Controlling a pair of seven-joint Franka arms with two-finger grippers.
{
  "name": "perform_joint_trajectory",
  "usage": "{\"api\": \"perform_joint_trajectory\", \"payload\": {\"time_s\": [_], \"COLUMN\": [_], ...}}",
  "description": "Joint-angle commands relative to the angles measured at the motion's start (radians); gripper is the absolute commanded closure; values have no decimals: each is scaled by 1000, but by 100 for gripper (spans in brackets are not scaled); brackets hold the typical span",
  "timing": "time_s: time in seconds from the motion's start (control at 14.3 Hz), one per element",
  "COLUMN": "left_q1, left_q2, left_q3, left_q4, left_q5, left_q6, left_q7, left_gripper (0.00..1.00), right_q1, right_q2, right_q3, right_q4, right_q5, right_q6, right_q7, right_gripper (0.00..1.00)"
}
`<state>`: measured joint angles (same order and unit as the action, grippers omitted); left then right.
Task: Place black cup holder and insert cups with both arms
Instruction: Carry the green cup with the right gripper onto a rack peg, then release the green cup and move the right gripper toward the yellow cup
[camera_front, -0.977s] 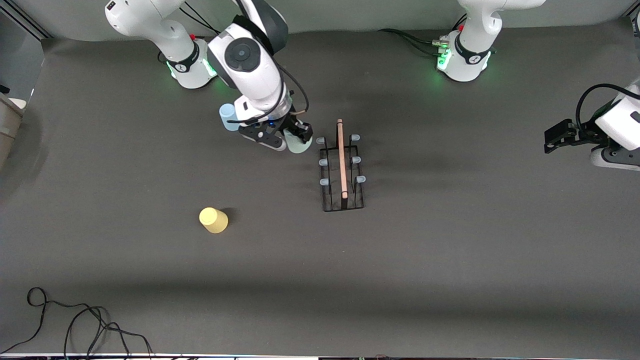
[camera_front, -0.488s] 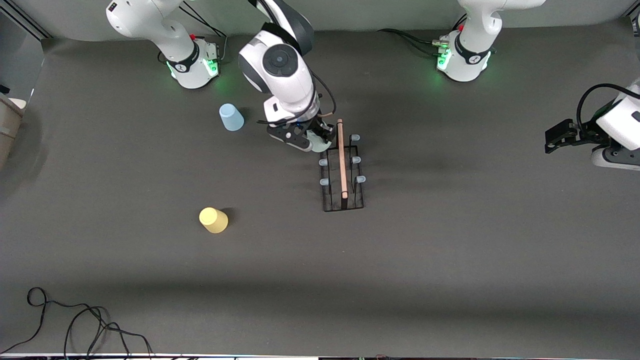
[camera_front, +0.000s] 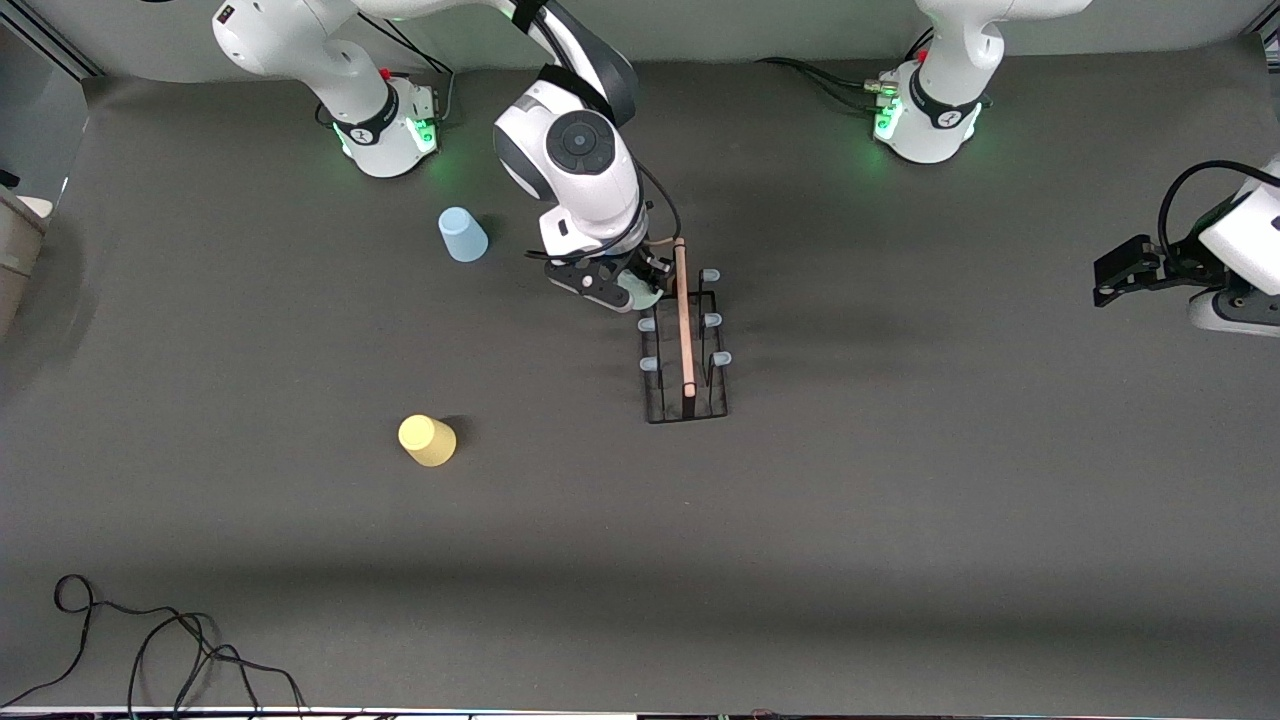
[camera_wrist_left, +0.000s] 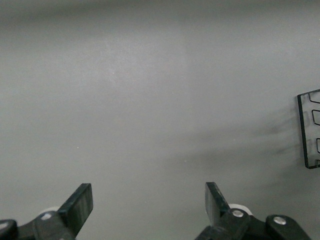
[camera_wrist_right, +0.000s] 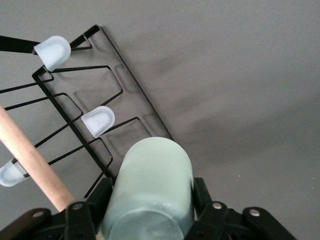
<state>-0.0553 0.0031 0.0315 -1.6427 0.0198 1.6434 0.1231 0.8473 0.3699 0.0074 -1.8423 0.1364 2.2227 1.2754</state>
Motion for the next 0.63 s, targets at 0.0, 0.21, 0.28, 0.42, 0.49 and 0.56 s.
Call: {"api": "perform_joint_trajectory", "payload": {"time_s": [0.0, 0.21, 0.28, 0.42, 0.49, 0.56], "left_q1": [-6, -9, -9, -9, -8, -8], "left_q2": [11, 9, 9, 9, 11, 11], "left_q3": [1, -2, -2, -2, -2, -2], "left_q4": [18, 26, 26, 26, 26, 26], "left_q5": [-1, 5, 5, 5, 5, 5], "left_q6": [-2, -8, -10, -10, -11, -11], "left_q7": [4, 4, 4, 4, 4, 4], "left_gripper": [0, 0, 0, 0, 0, 0], "right_q1": [13, 6, 4, -4, -5, -5], "right_q2": [12, 4, 0, -15, -25, -29], "right_q3": [-12, -14, -15, -27, -52, -81], "right_q4": [26, 31, 31, 34, 34, 34], "right_q5": [-18, -18, -18, -18, -20, -21], "right_q6": [0, -1, -6, -9, -12, -14], "right_q7": [27, 25, 24, 1, -31, -88], "right_gripper": [0, 0, 0, 0, 0, 0]}}
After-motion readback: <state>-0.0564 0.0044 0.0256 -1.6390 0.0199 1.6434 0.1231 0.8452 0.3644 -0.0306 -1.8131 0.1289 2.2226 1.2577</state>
